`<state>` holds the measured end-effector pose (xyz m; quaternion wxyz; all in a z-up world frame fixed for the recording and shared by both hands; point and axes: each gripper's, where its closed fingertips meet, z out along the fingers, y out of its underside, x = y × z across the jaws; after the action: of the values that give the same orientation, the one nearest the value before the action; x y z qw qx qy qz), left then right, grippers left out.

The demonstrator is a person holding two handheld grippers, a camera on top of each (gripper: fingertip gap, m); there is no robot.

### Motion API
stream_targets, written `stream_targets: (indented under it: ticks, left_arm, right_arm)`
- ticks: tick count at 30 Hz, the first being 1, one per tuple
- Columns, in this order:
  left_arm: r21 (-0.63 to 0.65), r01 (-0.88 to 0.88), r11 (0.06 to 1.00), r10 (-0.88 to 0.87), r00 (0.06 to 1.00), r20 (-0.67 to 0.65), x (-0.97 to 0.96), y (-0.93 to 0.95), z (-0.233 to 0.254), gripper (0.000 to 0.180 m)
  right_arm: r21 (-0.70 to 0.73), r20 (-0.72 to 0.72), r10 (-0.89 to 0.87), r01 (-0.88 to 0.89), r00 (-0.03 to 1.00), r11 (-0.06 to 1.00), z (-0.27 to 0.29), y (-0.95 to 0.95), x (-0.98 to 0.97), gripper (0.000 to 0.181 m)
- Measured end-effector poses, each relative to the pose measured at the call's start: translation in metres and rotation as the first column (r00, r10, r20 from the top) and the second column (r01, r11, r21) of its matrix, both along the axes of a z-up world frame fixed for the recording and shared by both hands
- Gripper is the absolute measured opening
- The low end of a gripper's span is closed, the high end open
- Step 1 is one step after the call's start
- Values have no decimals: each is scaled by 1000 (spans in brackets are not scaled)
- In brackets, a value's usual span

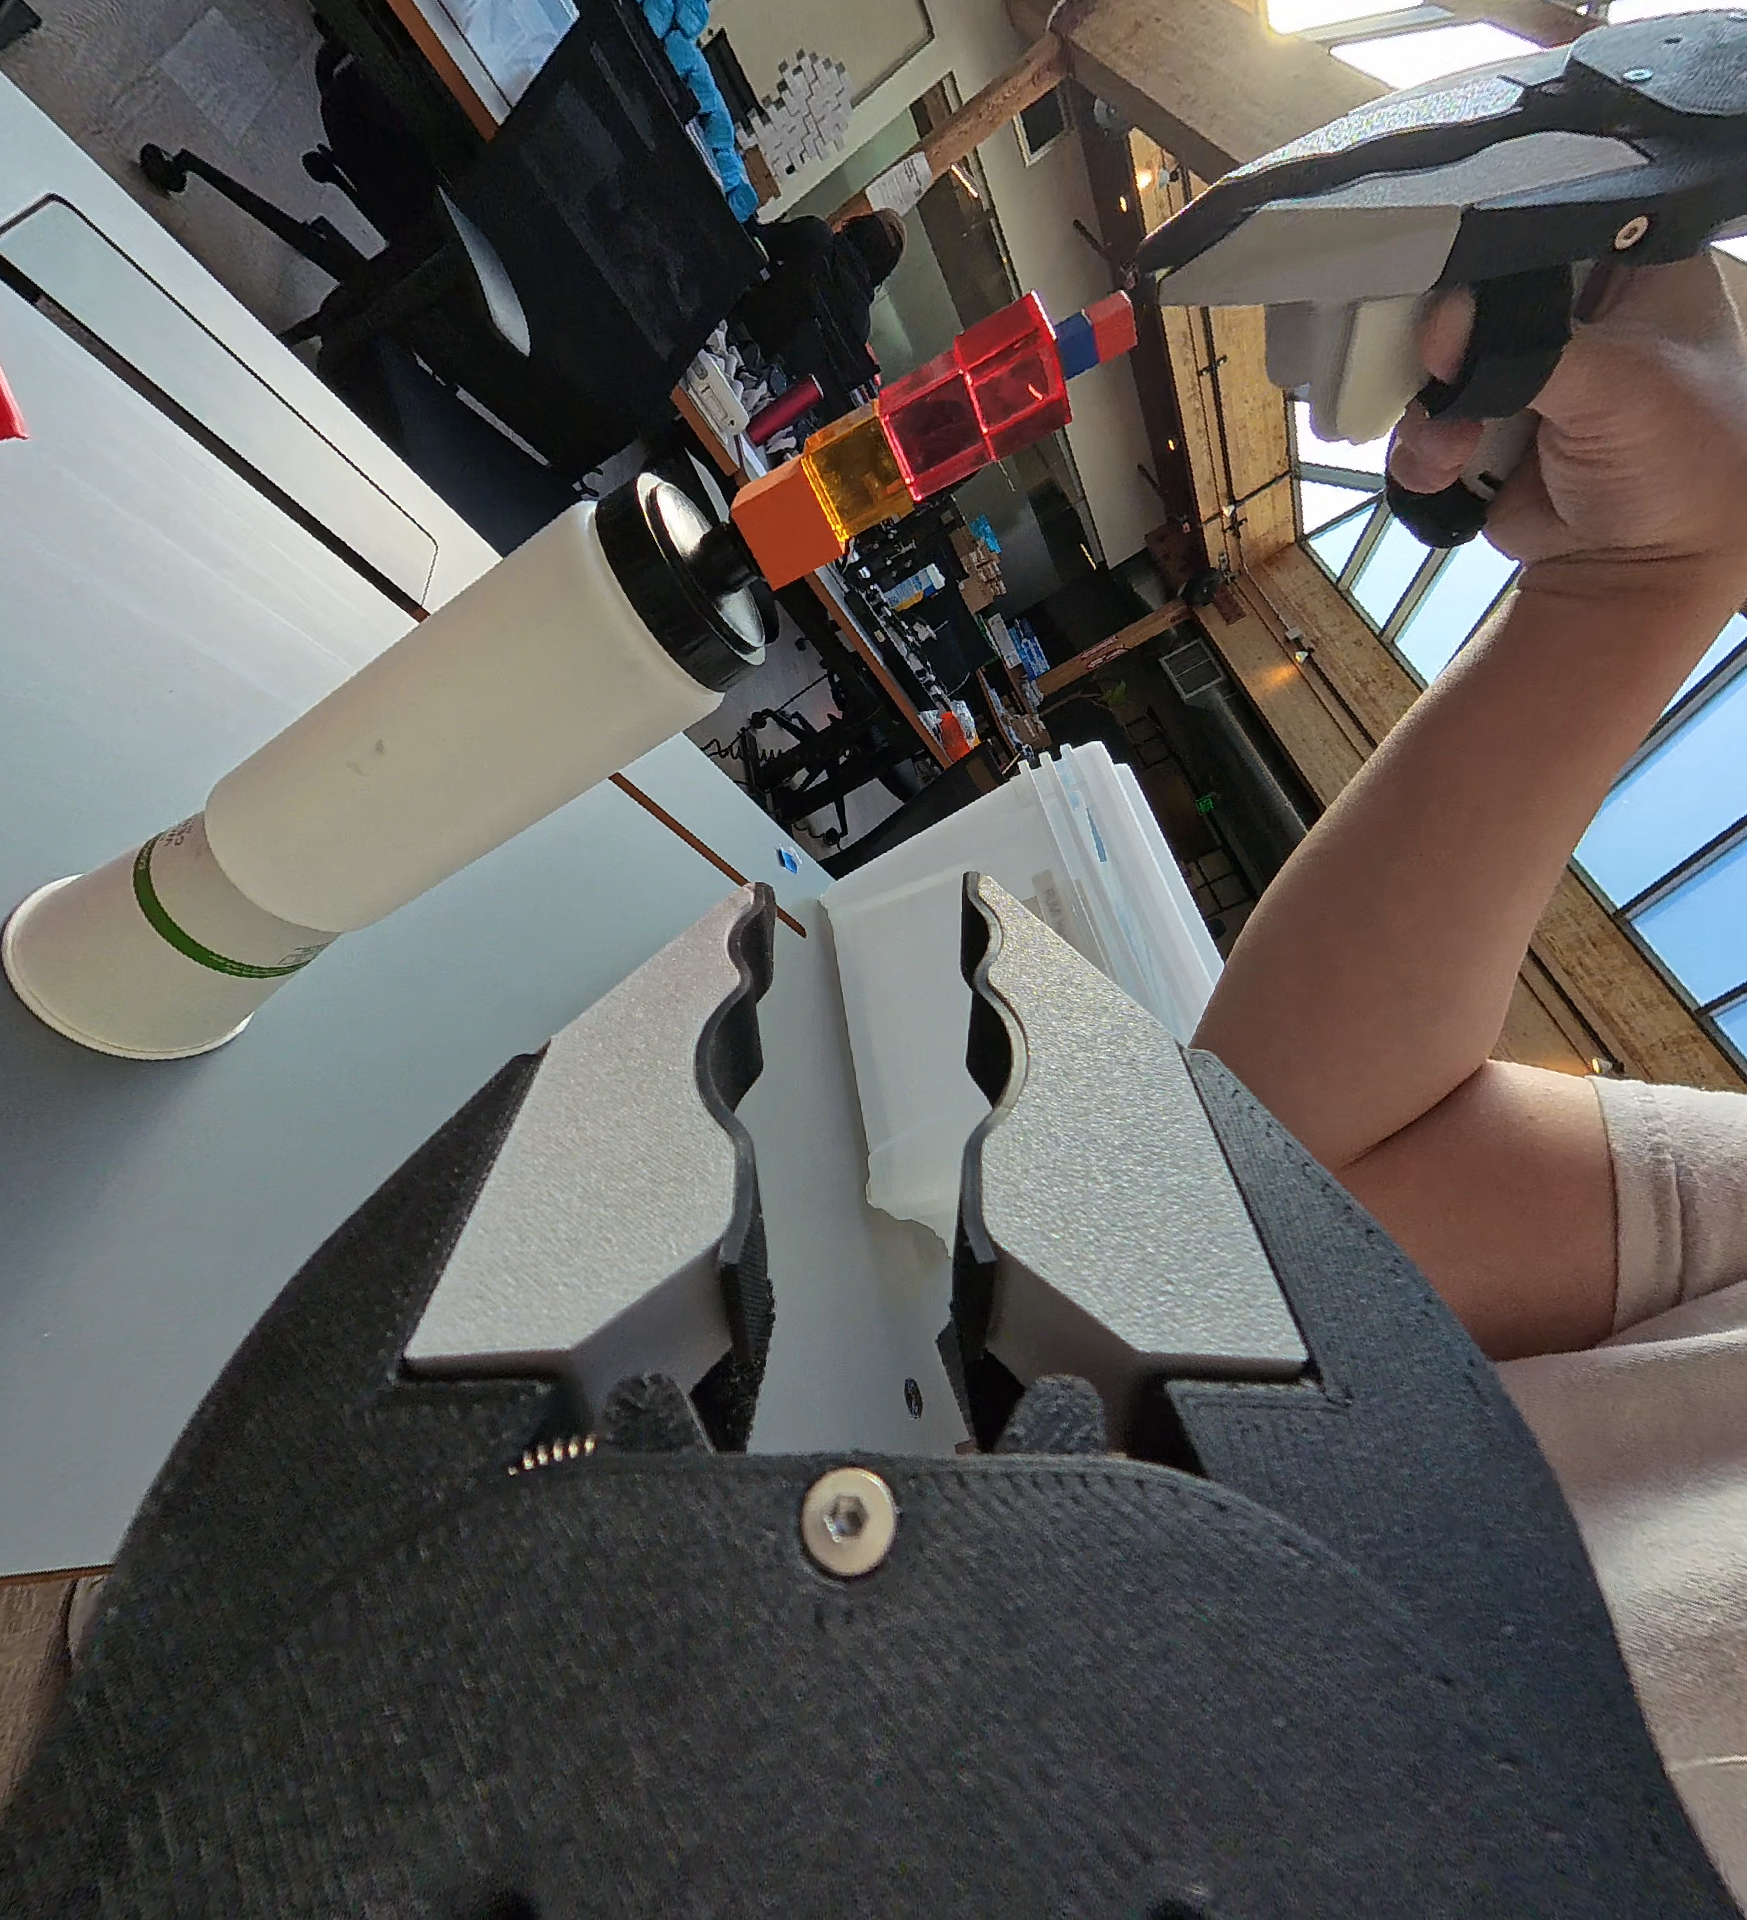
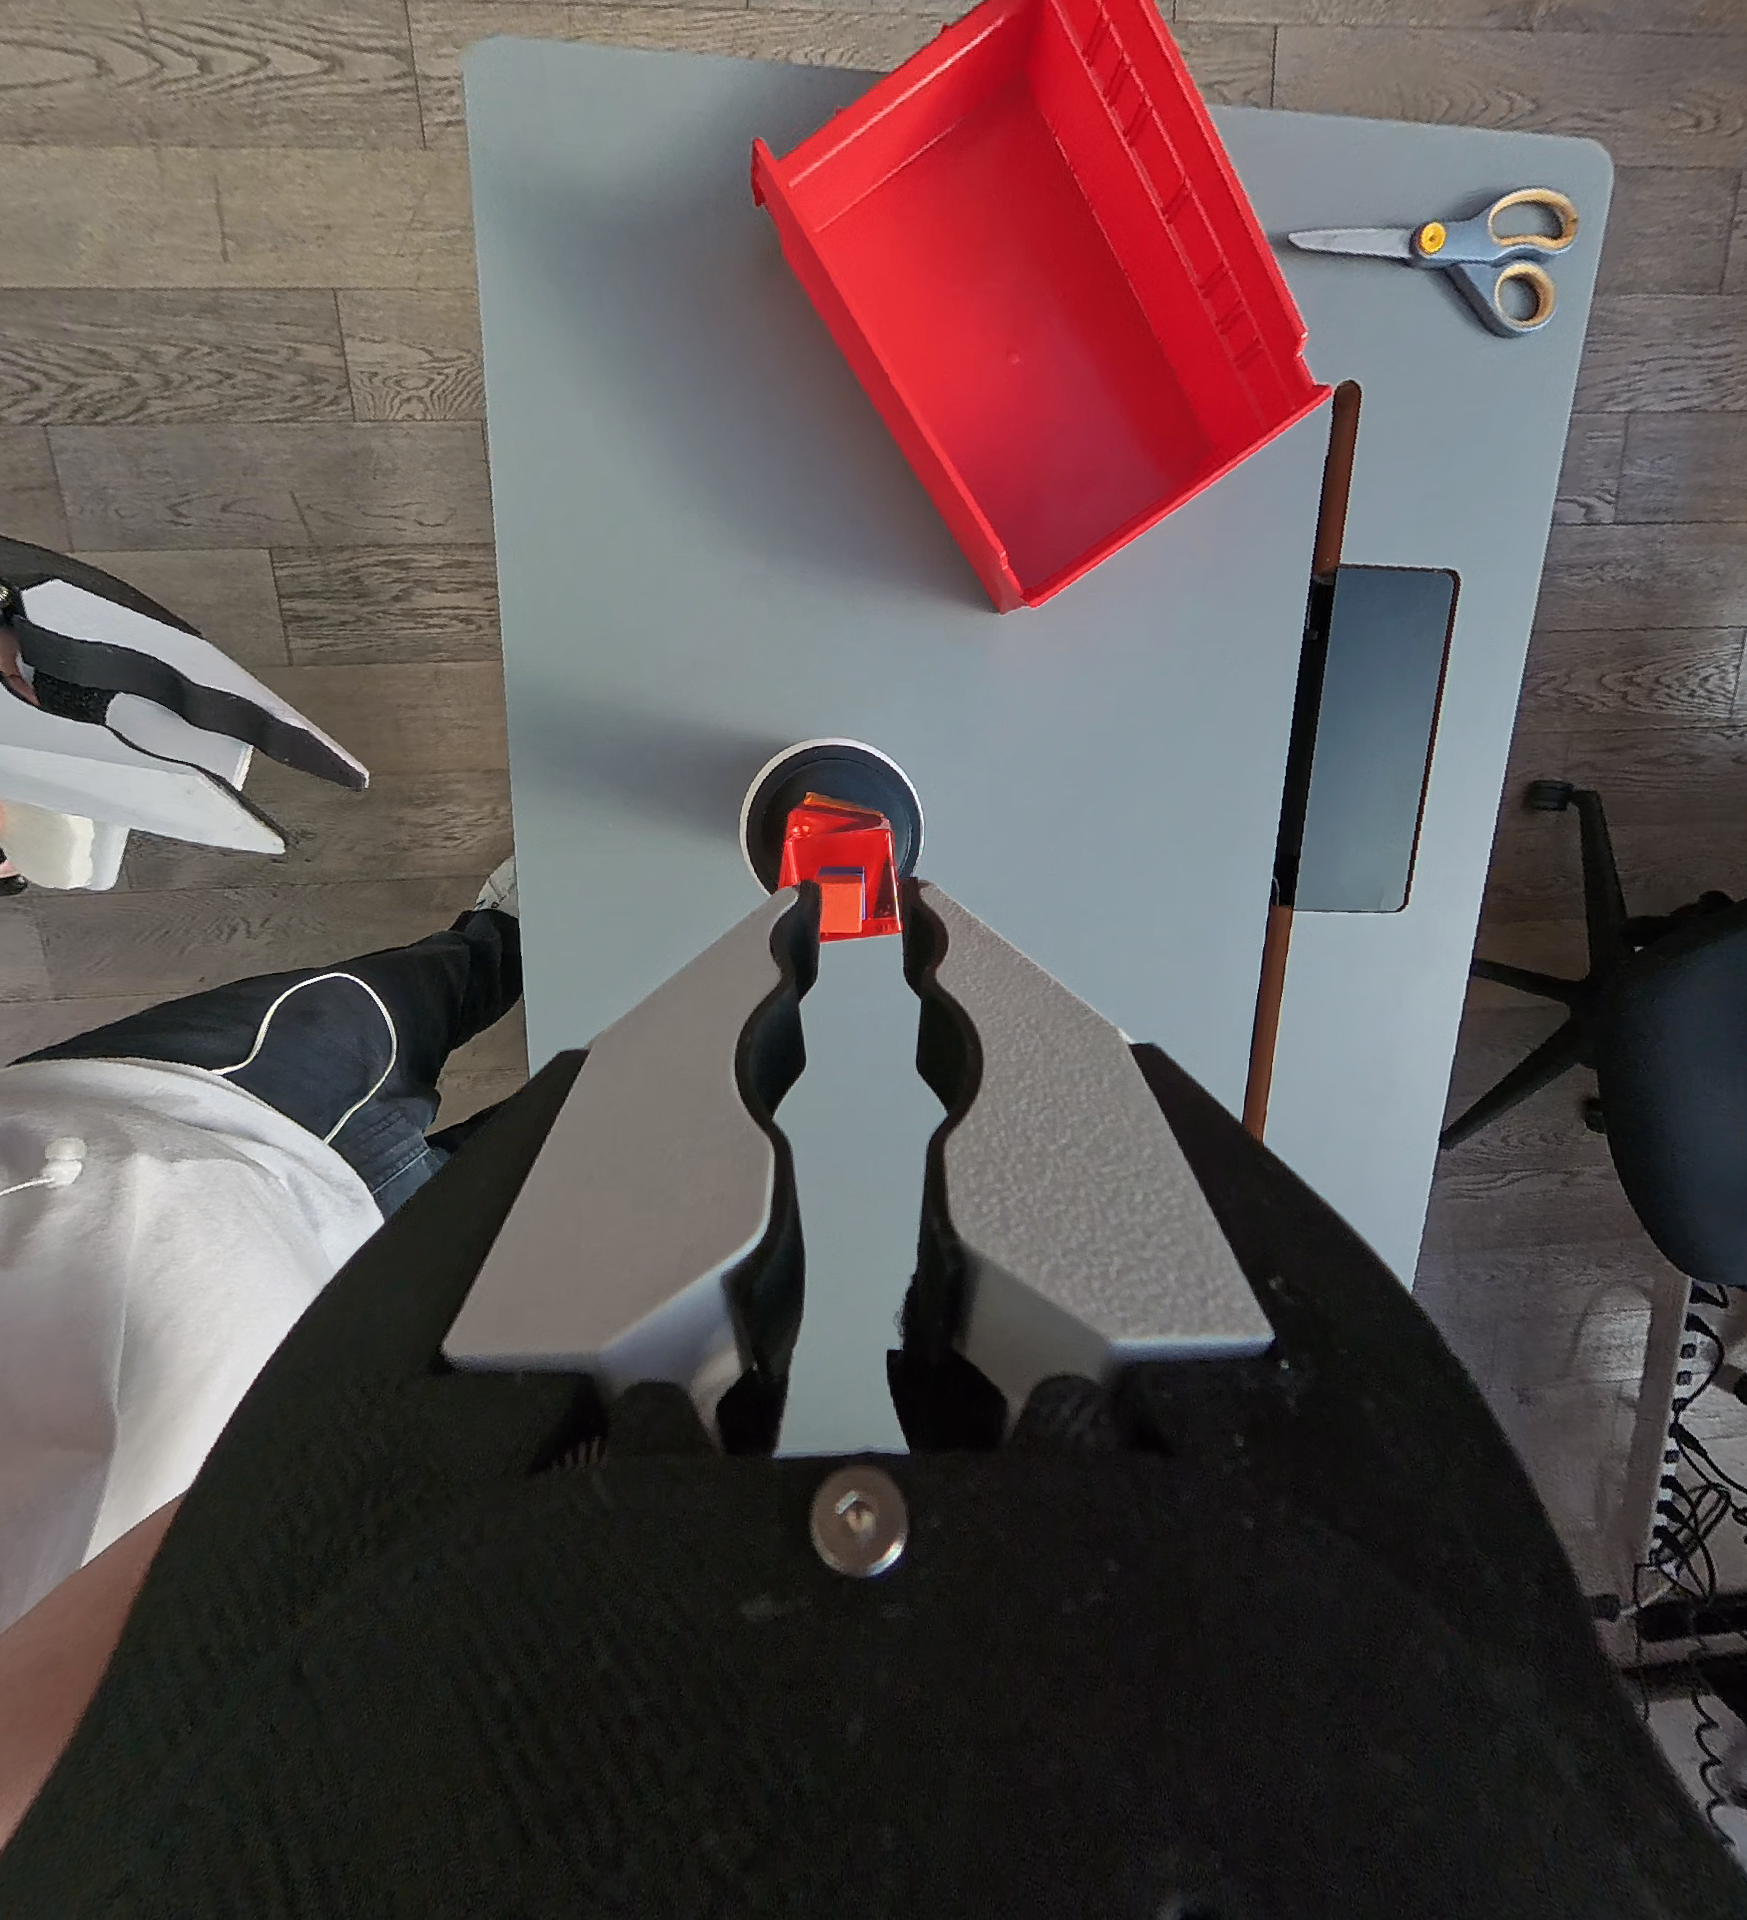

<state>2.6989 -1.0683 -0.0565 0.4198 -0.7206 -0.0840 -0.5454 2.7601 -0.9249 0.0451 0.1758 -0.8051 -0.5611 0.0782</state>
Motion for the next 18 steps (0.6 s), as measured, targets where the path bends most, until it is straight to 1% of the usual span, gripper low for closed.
stream_targets:
  ticks: [2, 5, 7, 9, 12, 14, 17, 18]
  left_arm:
    - [1, 0, 1000, 0, 1000, -6, 0, 0, 0, 35]
    - [15, 14, 1000, -14, 1000, -20, 2, -1, 7, 35]
    - [43, 28, 999, -26, 998, -50, 1, -3, 15, 35]
    - [78, 48, 996, -40, 994, -104, 0, -5, 25, 36]
    - [153, 103, 983, -73, 979, -193, -4, -9, 46, 37]
    - [212, 131, 968, -72, 962, -265, -10, -12, 59, 38]
    - [275, 163, 947, -53, 928, -368, -20, -15, 76, 40]
    - [287, 174, 942, -50, 919, -392, -22, -18, 83, 41]
  right_arm:
    - [26, -44, 2, 0, 999, 1000, 10, -1, -2, 14]
    - [101, -113, -16, 28, 994, 994, 30, -1, 3, 14]
    - [166, -184, -30, 61, 982, 984, 49, -6, 11, 14]
    - [238, -277, -66, 135, 959, 962, 70, -14, 29, 14]
    - [379, -442, -99, 286, 891, 880, 101, -33, 67, 15]
    - [445, -536, -96, 378, 838, 812, 112, -58, 98, 21]
    - [511, -588, -146, 505, 796, 696, 106, -97, 151, 36]
    - [523, -598, -177, 548, 782, 653, 102, -111, 169, 38]
